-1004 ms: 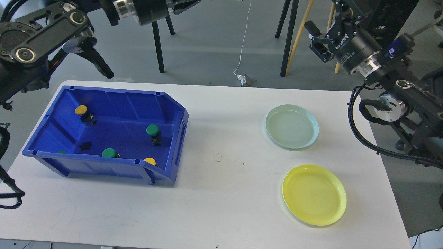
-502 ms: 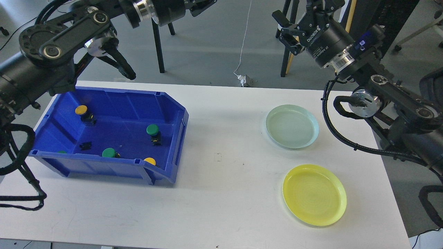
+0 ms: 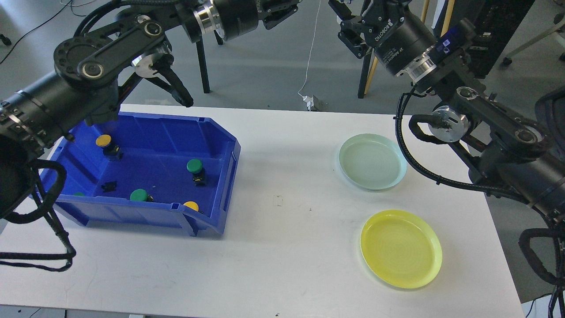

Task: Pass button and place on color plate

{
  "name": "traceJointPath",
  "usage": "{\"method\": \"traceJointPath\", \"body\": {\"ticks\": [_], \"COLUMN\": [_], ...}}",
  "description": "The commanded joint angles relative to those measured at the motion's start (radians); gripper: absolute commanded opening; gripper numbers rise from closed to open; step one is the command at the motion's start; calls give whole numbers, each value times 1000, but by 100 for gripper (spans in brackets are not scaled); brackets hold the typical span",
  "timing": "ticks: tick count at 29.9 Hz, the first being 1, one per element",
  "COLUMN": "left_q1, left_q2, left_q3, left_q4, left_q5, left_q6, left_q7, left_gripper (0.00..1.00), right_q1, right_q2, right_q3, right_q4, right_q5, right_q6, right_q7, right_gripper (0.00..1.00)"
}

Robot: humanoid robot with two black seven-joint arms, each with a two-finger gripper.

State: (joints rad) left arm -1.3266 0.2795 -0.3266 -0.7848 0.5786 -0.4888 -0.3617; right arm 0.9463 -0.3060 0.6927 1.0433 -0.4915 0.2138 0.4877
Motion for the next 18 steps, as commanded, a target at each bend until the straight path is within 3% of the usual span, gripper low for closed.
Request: {"method": "traceJointPath", "body": {"ticks": [1, 6, 12, 15, 18], "left_q1": [0, 0, 0, 0, 0], "left_q2": [0, 1, 1, 3, 3], "left_q3": [4, 4, 6, 6, 6], "left_q4": [3, 3, 3, 3, 3], "left_q5": [-55, -59, -59, -59, -59], "left_q6": [0, 0, 0, 0, 0], "left_q7": [4, 10, 12, 12, 18], "left_gripper": [36, 36, 36, 36, 36], "right_q1": [2, 8, 22, 23, 23], "right_q2": [10, 18, 30, 38, 38], "right_q3": [-2, -4, -24, -25, -27], "right_q4": [1, 3, 3, 3, 0], "right_q5": [-1, -1, -1, -16, -62], "right_q6": [-21, -21, -16, -14, -16], "right_q7": [1, 1, 1, 1, 1], "right_gripper": [94, 85, 82, 74, 57]}}
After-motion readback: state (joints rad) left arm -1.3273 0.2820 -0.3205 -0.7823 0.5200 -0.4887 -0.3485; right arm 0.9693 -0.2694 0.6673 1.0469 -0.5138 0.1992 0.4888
